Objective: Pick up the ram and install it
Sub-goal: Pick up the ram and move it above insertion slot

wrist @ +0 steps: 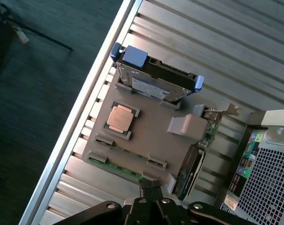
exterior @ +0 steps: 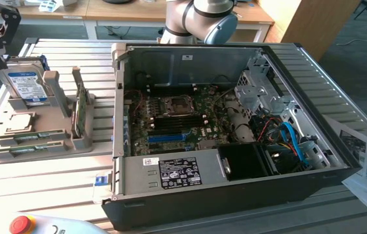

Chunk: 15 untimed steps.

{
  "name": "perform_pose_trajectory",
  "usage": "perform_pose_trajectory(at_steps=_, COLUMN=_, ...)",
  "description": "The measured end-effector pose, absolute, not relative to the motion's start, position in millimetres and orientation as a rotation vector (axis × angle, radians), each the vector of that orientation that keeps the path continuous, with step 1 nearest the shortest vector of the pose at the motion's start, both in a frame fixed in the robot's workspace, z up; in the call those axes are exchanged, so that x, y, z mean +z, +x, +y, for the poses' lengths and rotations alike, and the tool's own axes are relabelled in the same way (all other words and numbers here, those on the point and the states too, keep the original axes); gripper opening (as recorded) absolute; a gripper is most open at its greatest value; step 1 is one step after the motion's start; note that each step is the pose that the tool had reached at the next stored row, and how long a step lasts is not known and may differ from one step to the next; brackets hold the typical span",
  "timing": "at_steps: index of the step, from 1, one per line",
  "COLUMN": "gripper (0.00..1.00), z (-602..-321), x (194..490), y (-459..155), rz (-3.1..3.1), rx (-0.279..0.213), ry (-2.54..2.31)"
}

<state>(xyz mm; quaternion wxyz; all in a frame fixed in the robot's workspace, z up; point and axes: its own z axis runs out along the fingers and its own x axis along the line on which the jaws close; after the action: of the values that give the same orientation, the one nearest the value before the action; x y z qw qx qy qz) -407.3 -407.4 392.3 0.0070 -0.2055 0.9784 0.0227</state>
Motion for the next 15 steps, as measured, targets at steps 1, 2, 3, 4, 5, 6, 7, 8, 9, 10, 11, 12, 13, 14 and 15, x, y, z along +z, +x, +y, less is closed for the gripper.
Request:
perform_pose_trajectory(at_steps=1, gripper=0.10, z=-407.4, x=392.3, y=-407.4, rz=3.055, rx=0.071, ry=-0.670)
perform_pose_trajectory(at_steps=2, gripper=0.10, z=-407.4, x=392.3, y=-407.3, rz=3.049, rx=0.071, ry=-0.697)
perform_pose_trajectory(at_steps=3, gripper=0.10, z=-407.4, x=392.3, y=-407.4, rz=3.043, rx=0.071, ry=-0.726)
perform_pose_trajectory(at_steps=4, gripper=0.10, z=-407.4, x=392.3, y=-407.4, rz=3.036, rx=0.071, ry=-0.753)
perform_pose_trajectory(at_steps=5, gripper=0.10, z=-407.4, x=392.2, y=-407.4, rz=3.030, rx=0.071, ry=-0.781)
perform_pose_trajectory(at_steps=6, gripper=0.10, z=-407.4, x=392.2, y=-407.4, rz=3.023, rx=0.072, ry=-0.808)
perform_pose_trajectory(at_steps=7, gripper=0.10, z=-407.4, x=392.2, y=-407.3, rz=3.016, rx=0.072, ry=-0.835)
perform_pose_trajectory(at_steps=8, gripper=0.10, z=-407.4, x=392.1, y=-407.4, rz=3.008, rx=0.072, ry=-0.865)
perform_pose_trajectory(at_steps=9, gripper=0.10, z=-407.4, x=392.1, y=-407.4, rz=3.001, rx=0.072, ry=-0.892)
perform_pose_trajectory(at_steps=10, gripper=0.10, z=-407.4, x=392.1, y=-407.4, rz=2.993, rx=0.072, ry=-0.919)
perform_pose_trajectory(at_steps=11, gripper=0.10, z=-407.4, x=392.0, y=-407.4, rz=2.985, rx=0.072, ry=-0.946)
perform_pose_trajectory(at_steps=12, gripper=0.10, z=-407.4, x=392.0, y=-407.4, rz=2.977, rx=0.072, ry=-0.973)
perform_pose_trajectory(at_steps=13, gripper=0.10, z=-407.4, x=392.0, y=-407.4, rz=2.968, rx=0.072, ry=-1.000)
perform_pose_trajectory(at_steps=14, gripper=0.10, z=-407.4, x=391.9, y=-407.4, rz=2.960, rx=0.072, ry=-1.027)
perform_pose_trajectory(at_steps=15, gripper=0.10, z=-407.4, x=391.9, y=-407.4, rz=2.950, rx=0.072, ry=-1.055)
